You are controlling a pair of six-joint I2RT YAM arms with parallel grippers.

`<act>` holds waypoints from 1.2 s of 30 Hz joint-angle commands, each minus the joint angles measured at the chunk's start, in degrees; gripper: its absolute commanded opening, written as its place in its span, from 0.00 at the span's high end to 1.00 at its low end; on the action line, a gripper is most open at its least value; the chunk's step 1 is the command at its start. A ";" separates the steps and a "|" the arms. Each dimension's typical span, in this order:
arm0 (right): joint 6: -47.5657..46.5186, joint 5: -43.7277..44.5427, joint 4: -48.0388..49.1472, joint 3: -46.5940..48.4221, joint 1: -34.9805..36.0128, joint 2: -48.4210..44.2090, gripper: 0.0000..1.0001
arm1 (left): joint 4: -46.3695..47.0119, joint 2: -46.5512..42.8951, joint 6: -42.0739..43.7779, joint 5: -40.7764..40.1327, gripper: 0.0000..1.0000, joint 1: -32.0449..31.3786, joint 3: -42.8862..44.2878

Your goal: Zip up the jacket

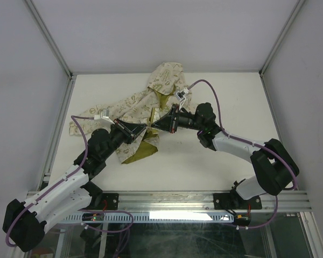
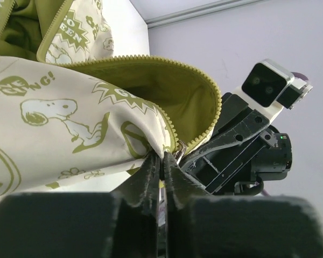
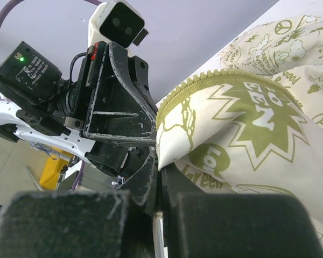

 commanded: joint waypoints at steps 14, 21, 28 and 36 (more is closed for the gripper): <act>2.55 3.89 1.74 8.30 -4.81 4.54 1.00 | -7.08 0.29 10.70 10.40 1.00 0.77 7.30; 2.23 1.97 1.03 10.50 -5.60 5.58 1.00 | -15.64 3.81 12.85 12.93 1.00 3.64 11.72; -11.95 -2.99 -9.10 8.58 -7.83 -2.43 0.55 | -27.76 5.56 15.25 12.06 1.00 4.86 20.38; -44.88 0.85 -38.25 12.81 -4.58 -12.92 0.48 | -38.03 9.40 17.28 14.51 1.00 5.04 29.35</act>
